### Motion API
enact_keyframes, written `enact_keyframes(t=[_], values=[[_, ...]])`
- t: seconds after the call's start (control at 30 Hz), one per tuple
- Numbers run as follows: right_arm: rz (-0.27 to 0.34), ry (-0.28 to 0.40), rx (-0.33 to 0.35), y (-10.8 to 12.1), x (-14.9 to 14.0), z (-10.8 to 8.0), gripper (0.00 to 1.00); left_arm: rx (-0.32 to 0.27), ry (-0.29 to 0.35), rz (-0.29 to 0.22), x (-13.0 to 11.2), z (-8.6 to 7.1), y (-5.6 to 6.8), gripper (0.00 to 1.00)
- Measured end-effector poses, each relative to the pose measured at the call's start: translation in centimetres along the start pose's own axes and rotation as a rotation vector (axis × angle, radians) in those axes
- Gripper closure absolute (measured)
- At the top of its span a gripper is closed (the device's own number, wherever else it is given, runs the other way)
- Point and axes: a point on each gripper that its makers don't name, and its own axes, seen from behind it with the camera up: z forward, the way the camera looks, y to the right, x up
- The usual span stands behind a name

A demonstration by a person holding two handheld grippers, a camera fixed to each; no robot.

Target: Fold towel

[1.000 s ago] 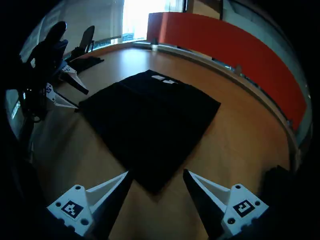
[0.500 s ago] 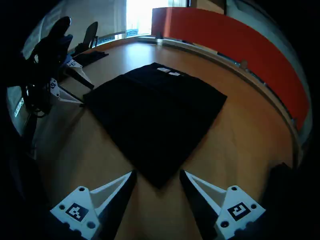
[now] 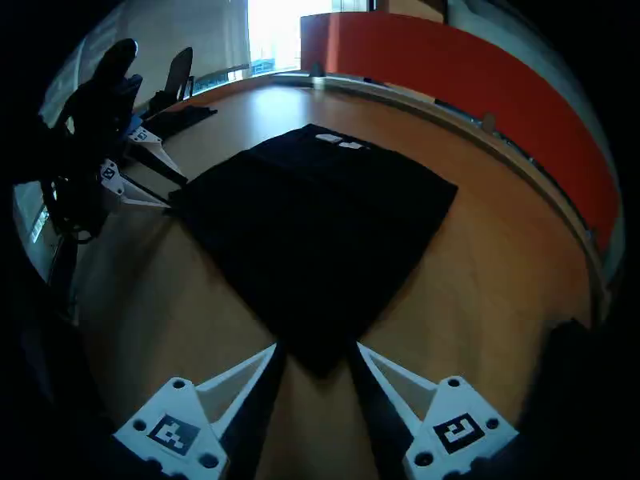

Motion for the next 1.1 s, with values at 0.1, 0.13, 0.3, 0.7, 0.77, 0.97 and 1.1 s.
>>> enact_keyframes(t=[0.1, 0.13, 0.3, 0.7, 0.77, 0.97, 1.1], values=[[0.001, -0.002, 0.000, -0.1, 0.0, 0.0, 0.58, 0.000, -0.004, 0.001, 0.0, 0.0, 0.1, 0.39], [0.001, -0.002, 0.001, -0.2, 0.0, 0.0, 0.61, 0.000, -0.005, 0.001, 0.0, 0.0, 0.1, 0.43], [0.003, -0.005, -0.003, -0.3, 0.1, 0.1, 0.80, 0.003, -0.012, -0.004, -0.1, 0.0, 0.2, 0.60], [0.011, 0.009, -0.023, 0.0, 1.0, -0.8, 0.89, -0.002, -0.006, -0.043, 0.7, -0.8, 0.9, 0.91], [0.014, 0.014, -0.023, 0.0, 1.2, -1.2, 0.89, -0.001, 0.007, -0.048, 1.2, -1.3, 1.0, 0.91], [0.019, 0.037, -0.022, -0.1, 2.3, -2.8, 0.89, -0.005, 0.030, -0.064, 2.4, -3.0, 1.0, 0.91], [0.009, 0.052, -0.019, -0.4, 3.2, -4.0, 0.89, -0.001, 0.038, -0.065, 3.1, -4.2, 1.0, 0.91]])
